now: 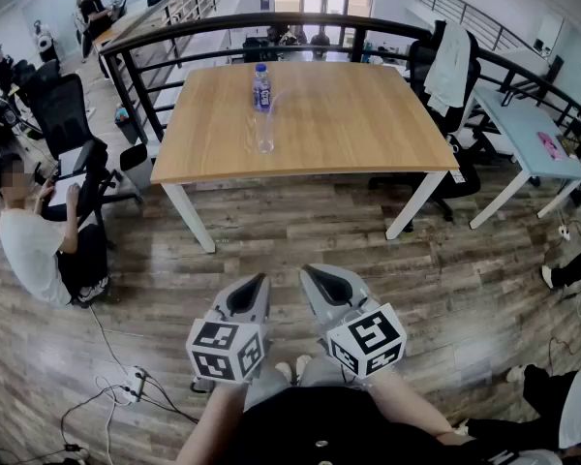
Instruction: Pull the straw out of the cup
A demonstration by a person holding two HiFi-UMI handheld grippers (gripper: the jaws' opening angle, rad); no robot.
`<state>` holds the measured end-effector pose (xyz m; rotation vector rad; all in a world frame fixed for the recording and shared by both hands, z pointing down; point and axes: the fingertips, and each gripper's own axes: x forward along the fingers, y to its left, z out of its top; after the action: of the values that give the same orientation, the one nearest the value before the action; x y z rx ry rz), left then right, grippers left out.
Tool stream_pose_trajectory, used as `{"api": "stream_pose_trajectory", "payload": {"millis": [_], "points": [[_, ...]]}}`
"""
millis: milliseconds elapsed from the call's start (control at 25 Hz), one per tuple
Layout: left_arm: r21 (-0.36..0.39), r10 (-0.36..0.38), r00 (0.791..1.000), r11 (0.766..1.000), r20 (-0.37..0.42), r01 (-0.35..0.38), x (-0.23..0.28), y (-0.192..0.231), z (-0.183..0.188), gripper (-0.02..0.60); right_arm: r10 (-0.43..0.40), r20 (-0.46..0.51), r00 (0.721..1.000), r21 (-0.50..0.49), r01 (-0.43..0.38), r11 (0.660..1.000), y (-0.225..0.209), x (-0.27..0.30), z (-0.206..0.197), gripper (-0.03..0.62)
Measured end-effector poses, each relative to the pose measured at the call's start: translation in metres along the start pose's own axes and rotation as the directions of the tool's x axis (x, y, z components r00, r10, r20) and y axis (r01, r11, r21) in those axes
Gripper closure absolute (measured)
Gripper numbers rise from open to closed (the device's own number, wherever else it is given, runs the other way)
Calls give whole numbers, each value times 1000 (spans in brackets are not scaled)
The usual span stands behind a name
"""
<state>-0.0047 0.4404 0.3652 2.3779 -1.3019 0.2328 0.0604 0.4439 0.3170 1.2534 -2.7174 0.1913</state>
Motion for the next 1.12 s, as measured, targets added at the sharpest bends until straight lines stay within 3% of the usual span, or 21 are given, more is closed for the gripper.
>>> {"api": "stream_pose_trajectory", "payload": {"millis": [480, 760, 1120], "points": [[-8, 2, 1000, 1000, 11, -2, 11, 2, -3, 561, -11, -9, 1000, 6, 11, 1000, -12, 3, -13, 597], [31, -8, 999, 999, 32, 7, 25, -3, 7, 560, 49, 13, 999, 68, -50, 996, -20, -1, -22, 595], [-41, 24, 1000, 999, 16, -24, 54, -16, -16, 560, 82, -28, 996, 88, -79, 993, -40, -9, -51, 595]]}}
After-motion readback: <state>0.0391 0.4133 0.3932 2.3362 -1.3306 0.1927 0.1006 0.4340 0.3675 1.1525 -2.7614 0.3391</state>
